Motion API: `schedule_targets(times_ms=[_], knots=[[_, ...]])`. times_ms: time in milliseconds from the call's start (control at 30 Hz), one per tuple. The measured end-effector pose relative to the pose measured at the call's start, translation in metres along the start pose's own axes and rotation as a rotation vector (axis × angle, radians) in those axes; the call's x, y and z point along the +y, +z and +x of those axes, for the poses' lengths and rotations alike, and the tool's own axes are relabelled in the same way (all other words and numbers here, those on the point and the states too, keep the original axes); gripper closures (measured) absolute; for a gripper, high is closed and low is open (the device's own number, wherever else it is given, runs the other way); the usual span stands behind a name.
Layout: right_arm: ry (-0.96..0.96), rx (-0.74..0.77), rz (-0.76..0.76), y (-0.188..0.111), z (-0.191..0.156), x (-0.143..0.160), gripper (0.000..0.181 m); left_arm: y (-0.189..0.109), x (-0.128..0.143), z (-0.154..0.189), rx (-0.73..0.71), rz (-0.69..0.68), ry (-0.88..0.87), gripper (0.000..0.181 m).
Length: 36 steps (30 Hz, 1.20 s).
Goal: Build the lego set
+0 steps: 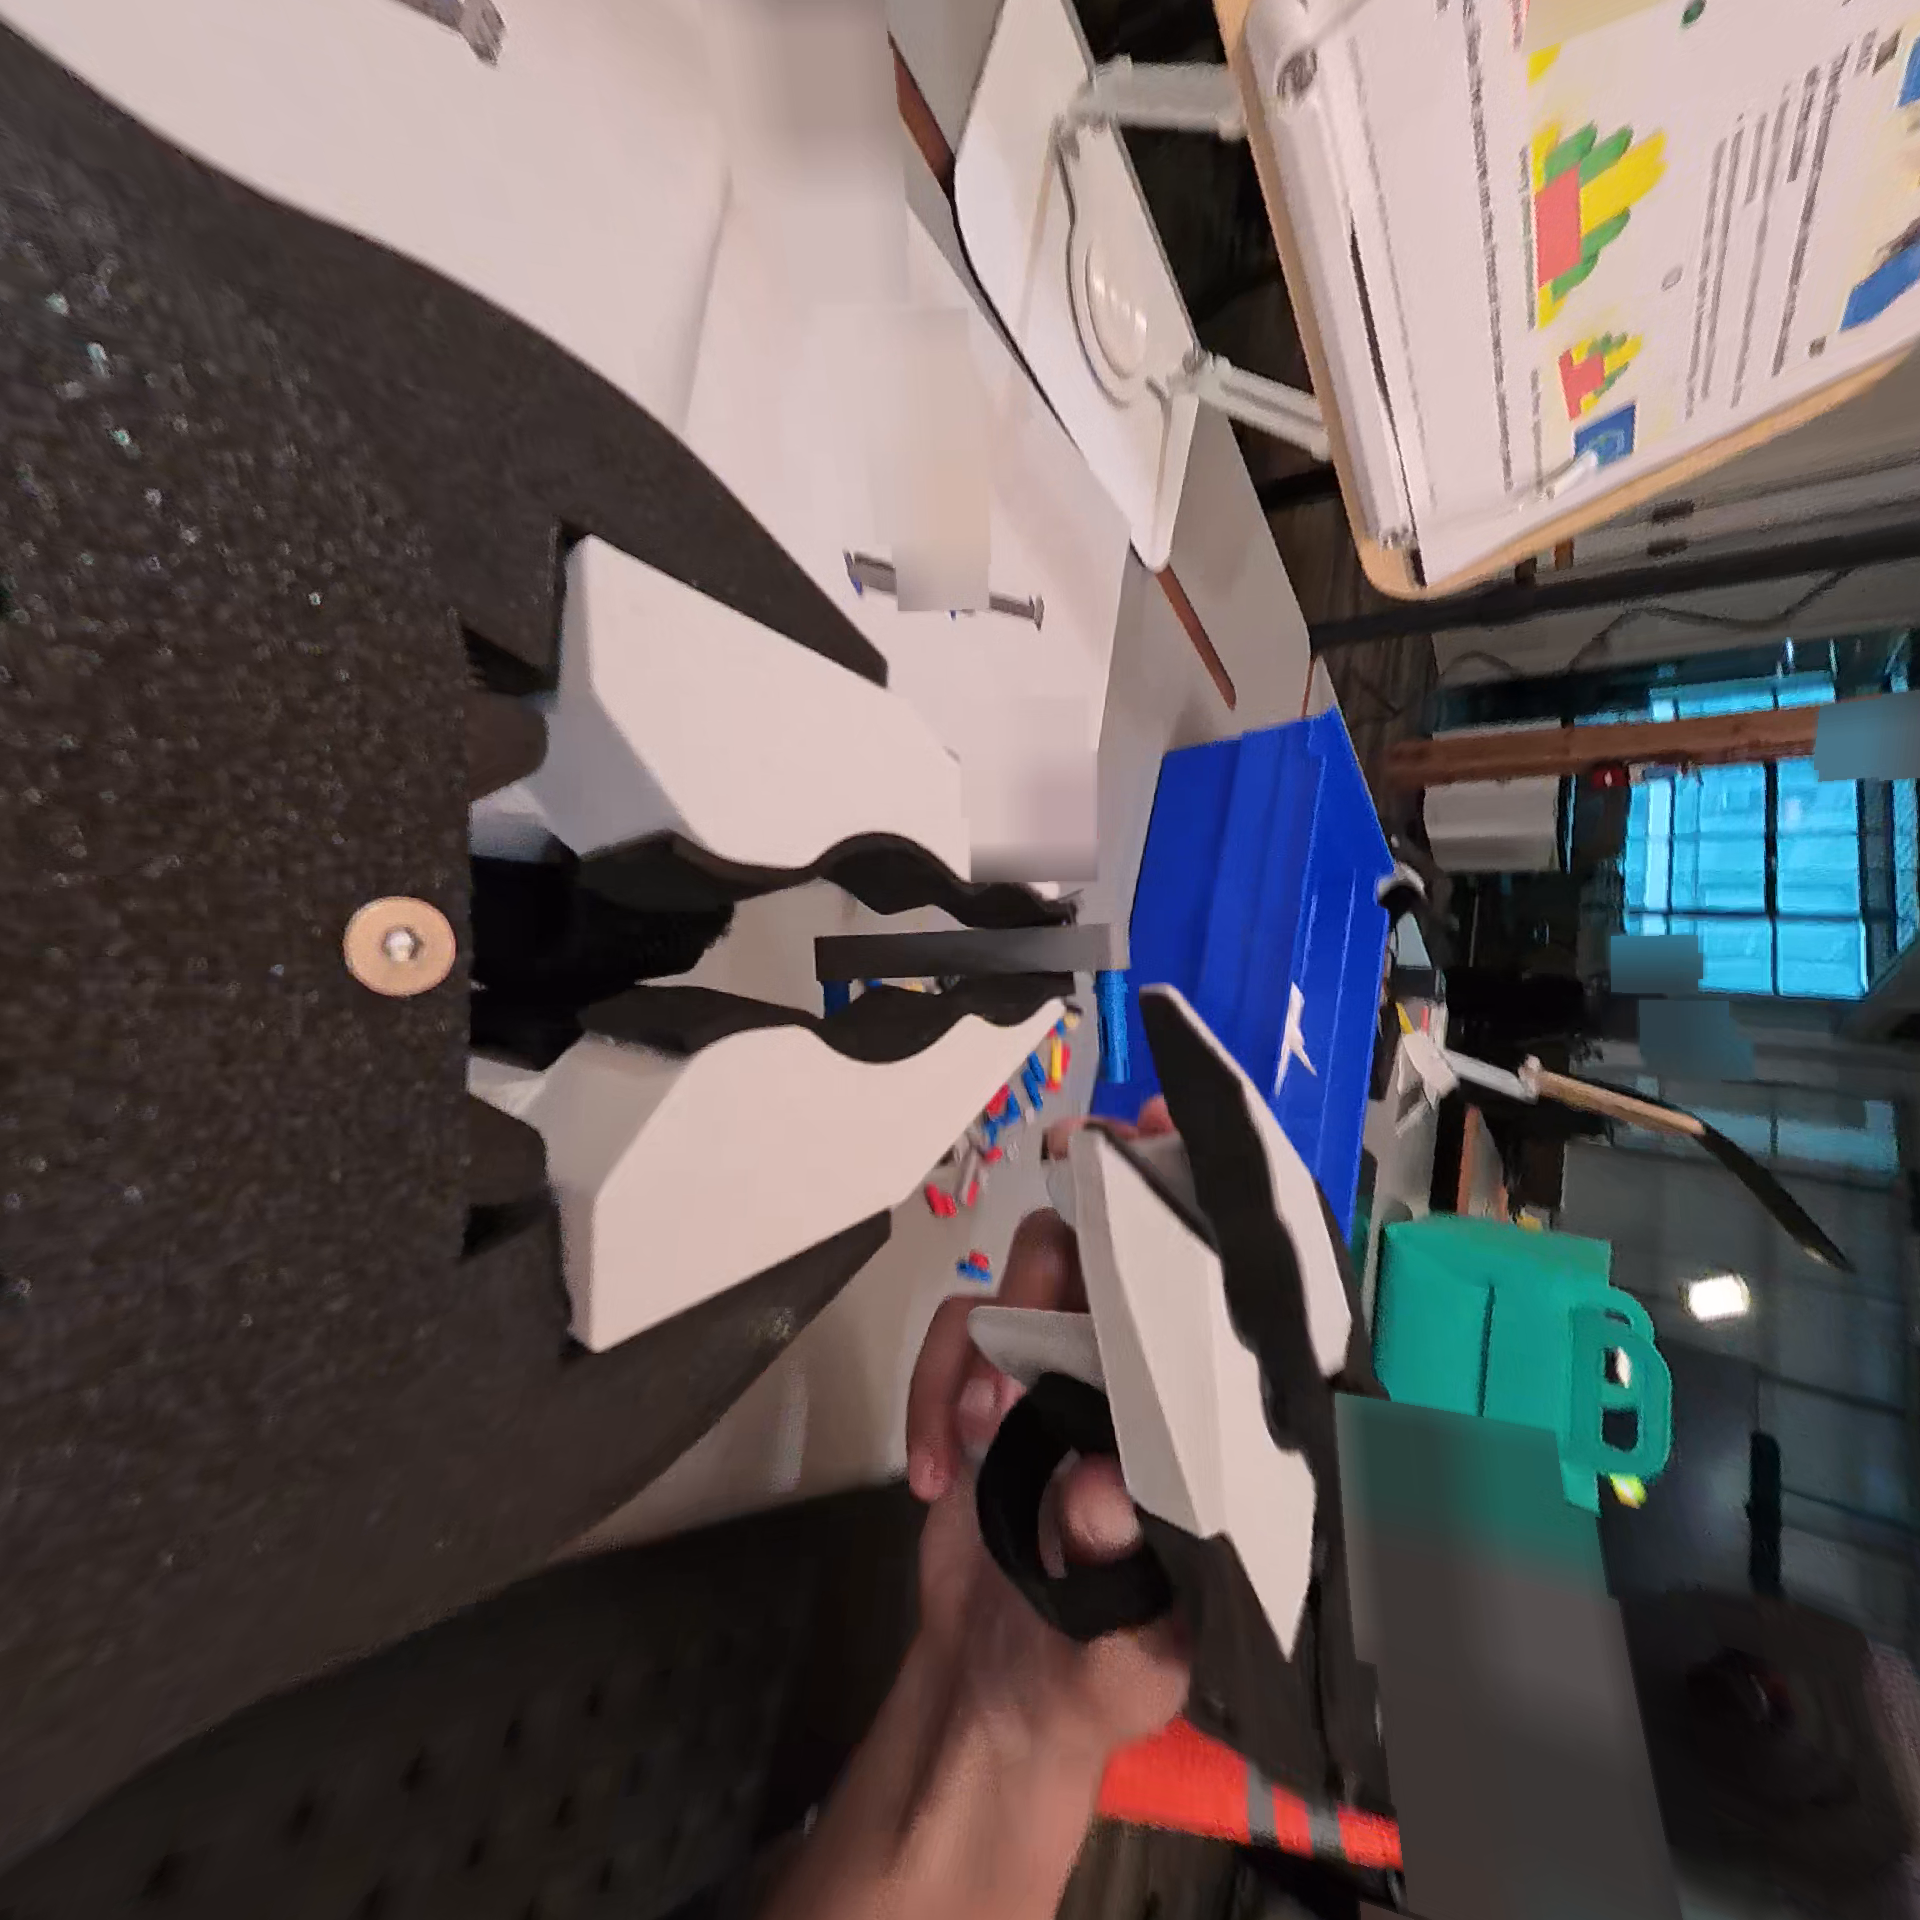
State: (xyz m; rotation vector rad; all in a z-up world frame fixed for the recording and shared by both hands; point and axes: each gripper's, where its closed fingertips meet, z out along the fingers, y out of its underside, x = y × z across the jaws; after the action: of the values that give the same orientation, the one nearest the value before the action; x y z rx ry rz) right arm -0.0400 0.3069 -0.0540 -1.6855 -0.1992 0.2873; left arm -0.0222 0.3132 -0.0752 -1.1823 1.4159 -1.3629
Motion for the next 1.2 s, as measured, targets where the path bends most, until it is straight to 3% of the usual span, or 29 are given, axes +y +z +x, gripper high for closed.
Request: schedule_targets(times_ms=[33,133,267,900,1000,1067,1100,1200], knots=[[0.047,-0.082,0.018,-0.001,-0.006,-0.003,0.135,-0.001,-0.002,0.005,0.043,0.013,-0.024,0.175],[0.216,-0.342,0.134,-0.010,-0.020,-0.018,0.127,-0.008,-0.016,0.031,0.244,0.079,-0.114,0.175],[0.225,-0.520,0.182,-0.020,-0.035,-0.023,0.144,-0.016,-0.030,0.048,0.365,0.142,-0.177,0.175],[0.209,-0.515,0.212,-0.020,-0.034,-0.012,0.157,-0.011,-0.018,0.056,0.337,0.074,-0.066,0.174],[0.272,-0.509,0.225,-0.017,-0.028,-0.013,0.156,-0.009,-0.017,0.050,0.329,0.080,-0.125,0.175],[0.317,-0.507,0.287,-0.017,-0.022,-0.020,0.129,-0.008,-0.021,0.039,0.306,0.112,-0.203,0.175],[0.318,-0.506,0.301,-0.017,-0.020,-0.022,0.125,-0.008,-0.022,0.031,0.288,0.130,-0.245,0.175],[0.246,-0.440,0.180,-0.003,-0.016,0.002,0.133,-0.012,-0.027,0.018,0.292,0.181,-0.348,0.175]])
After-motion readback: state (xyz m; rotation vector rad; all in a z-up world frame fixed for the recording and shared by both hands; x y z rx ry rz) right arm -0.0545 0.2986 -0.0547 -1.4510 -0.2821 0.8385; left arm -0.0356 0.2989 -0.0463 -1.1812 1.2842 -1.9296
